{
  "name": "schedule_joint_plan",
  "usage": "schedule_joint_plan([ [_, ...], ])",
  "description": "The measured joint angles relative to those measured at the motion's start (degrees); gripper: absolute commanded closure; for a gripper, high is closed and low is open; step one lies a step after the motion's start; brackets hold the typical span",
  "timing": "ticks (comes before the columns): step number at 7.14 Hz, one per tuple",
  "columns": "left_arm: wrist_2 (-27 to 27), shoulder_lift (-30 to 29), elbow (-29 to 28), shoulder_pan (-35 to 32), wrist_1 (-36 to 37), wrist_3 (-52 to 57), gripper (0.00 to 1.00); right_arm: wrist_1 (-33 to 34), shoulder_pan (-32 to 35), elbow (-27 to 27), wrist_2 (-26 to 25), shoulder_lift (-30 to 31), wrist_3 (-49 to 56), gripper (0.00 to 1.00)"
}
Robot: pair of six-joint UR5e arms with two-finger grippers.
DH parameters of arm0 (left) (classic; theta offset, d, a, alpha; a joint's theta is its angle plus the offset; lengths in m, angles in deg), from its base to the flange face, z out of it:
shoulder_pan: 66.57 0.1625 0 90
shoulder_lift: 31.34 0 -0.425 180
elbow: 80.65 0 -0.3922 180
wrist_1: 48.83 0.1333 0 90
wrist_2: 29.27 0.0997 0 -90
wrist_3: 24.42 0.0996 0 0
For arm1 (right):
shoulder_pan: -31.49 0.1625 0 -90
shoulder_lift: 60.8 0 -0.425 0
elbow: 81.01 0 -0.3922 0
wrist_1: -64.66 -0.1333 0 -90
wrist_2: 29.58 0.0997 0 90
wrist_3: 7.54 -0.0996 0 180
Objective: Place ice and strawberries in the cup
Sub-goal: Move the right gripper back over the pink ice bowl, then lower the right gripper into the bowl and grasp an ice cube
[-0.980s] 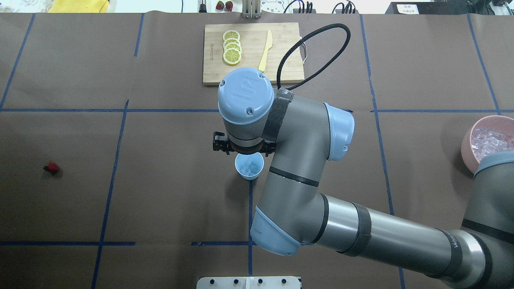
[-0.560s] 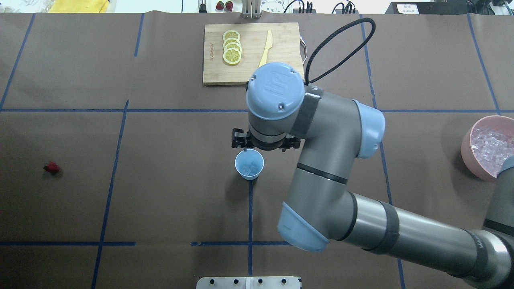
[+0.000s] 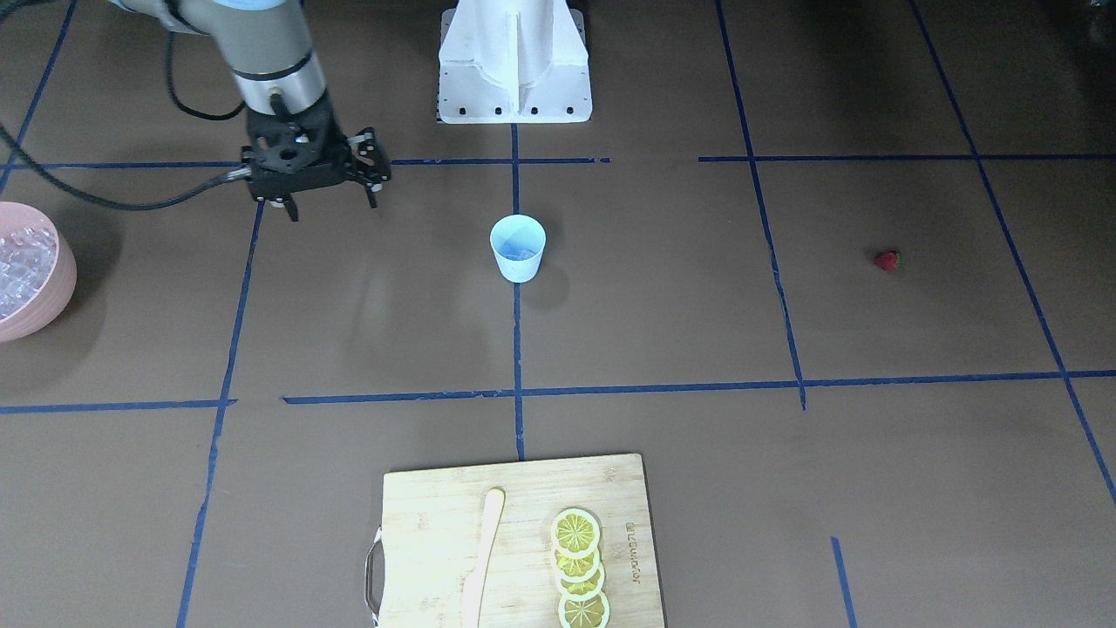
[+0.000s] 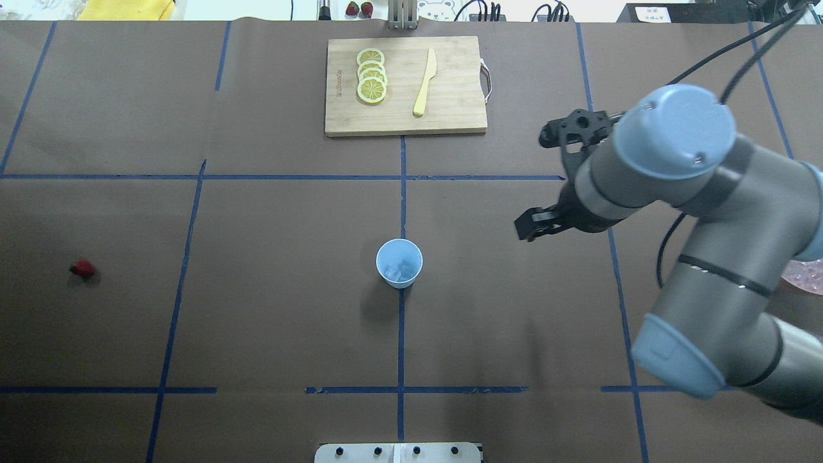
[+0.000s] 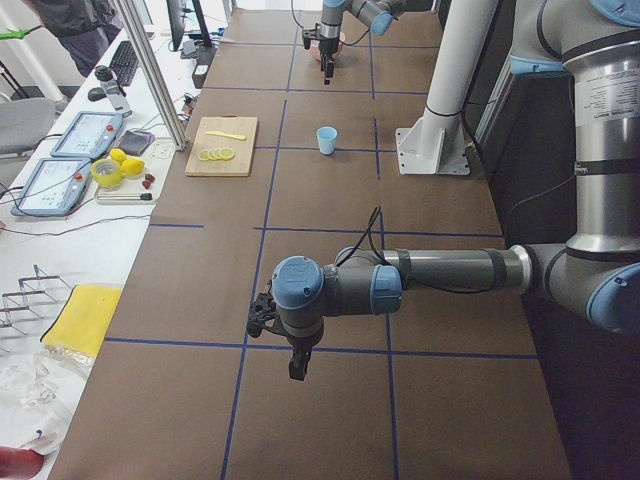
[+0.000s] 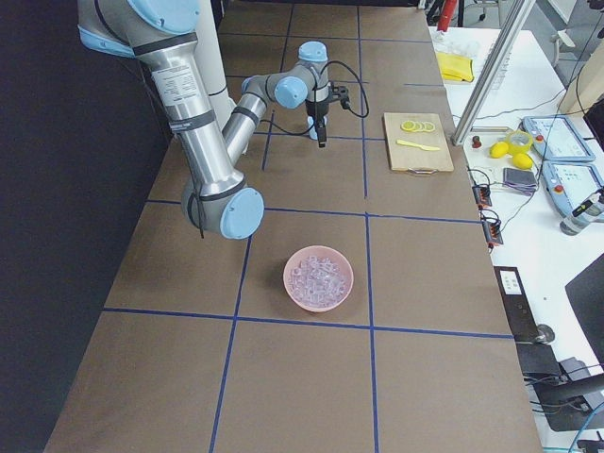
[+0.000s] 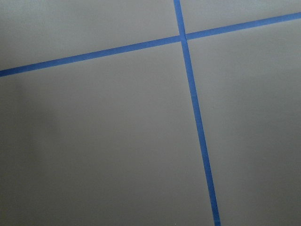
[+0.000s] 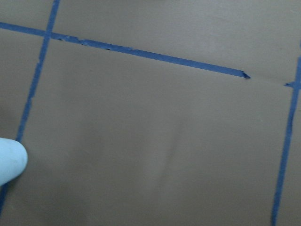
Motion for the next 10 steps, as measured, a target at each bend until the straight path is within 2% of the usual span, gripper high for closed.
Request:
schedule_joint_plan([
  [3, 0.0, 0.51, 0.14, 0.0, -0.12, -0.01, 0.0, -10.52, 14.86, -1.08, 10.21, 18.06, 19.74, 0.01],
  [5, 0.0, 0.55, 0.18, 0.0, -0.16, 0.02, 0.0, -12.86, 24.2, 0.2, 15.0, 26.13, 33.21, 0.01],
  [8, 0.0, 0.55, 0.19, 0.0, -0.16, 0.02, 0.0, -13.27, 33.28, 3.06, 18.58, 31.9, 46.97, 0.02],
  [10, 0.0, 0.56, 0.16, 0.0, -0.16, 0.01, 0.0, -15.67, 35.66, 6.24, 20.63, 33.39, 50.75, 0.02],
])
